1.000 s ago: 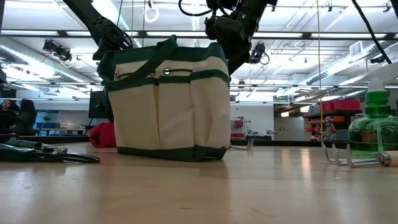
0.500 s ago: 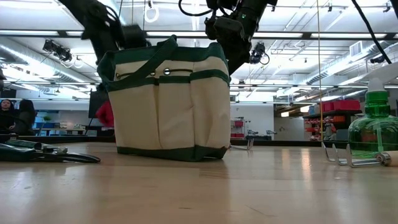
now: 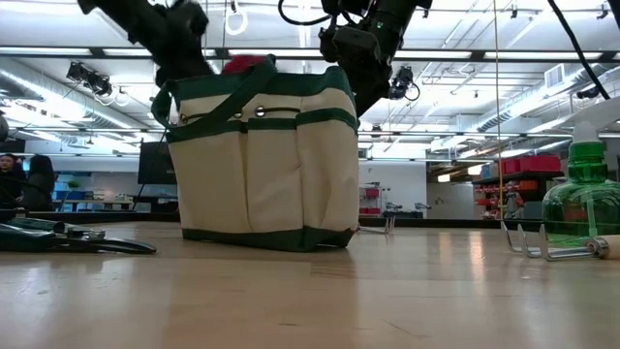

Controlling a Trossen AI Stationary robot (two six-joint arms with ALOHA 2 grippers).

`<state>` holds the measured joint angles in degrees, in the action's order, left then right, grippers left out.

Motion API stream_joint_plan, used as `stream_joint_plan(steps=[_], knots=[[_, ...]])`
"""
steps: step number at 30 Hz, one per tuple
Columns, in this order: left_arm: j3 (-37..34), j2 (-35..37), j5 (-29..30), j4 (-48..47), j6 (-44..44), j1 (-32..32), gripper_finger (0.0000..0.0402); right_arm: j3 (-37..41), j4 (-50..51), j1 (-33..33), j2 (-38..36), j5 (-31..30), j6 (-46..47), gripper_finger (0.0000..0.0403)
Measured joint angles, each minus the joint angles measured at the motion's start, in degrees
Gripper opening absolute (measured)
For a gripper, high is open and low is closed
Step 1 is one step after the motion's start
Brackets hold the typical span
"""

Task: Pick & Place Garden tools in Gardening bag
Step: Put the red gloves into the gardening bag

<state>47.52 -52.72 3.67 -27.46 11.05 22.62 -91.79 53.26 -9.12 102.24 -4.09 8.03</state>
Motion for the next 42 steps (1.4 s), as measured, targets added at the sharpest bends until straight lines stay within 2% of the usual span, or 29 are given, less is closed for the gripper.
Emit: stream_joint_plan(steps=[5,12,17,23,34,39,42], knots=[[-4.6,4.7,-1.9,7.5,1.6,-4.1,0.0021,0.0,0.4,0.0,0.0,0.0,0.0,0.0132],[-12.0,8.6,-4.9,23.1,2.0,-10.2,0.0021,0.0,0.5,0.0,0.0,0.0,-0.2,0.0132],[-16.2,8.6,-4.4,30.7,3.4,-14.8,0.0021,0.0,0.6,-0.1,0.0,-0.2,-0.2,0.0132],[-22.0,8.6,-2.8,42.9,4.5,-21.2,0.0021,0.0,1.5,-0.1,0.0,-3.9,-0.3,0.0132],[-28.7,8.2,8.8,57.6,-1.5,-34.3,0.0021,0.0,1.1,-0.1,0.0,-4.0,-0.2,0.0132],[-29.3,4.3,13.2,64.9,-7.9,-39.5,0.0021,0.0,0.0,-0.1,0.0,-4.0,-0.2,0.0132],[-29.3,0.4,18.3,66.8,-12.2,-41.7,0.0021,0.0,-0.2,-0.1,0.0,-4.0,-0.2,0.0132]])
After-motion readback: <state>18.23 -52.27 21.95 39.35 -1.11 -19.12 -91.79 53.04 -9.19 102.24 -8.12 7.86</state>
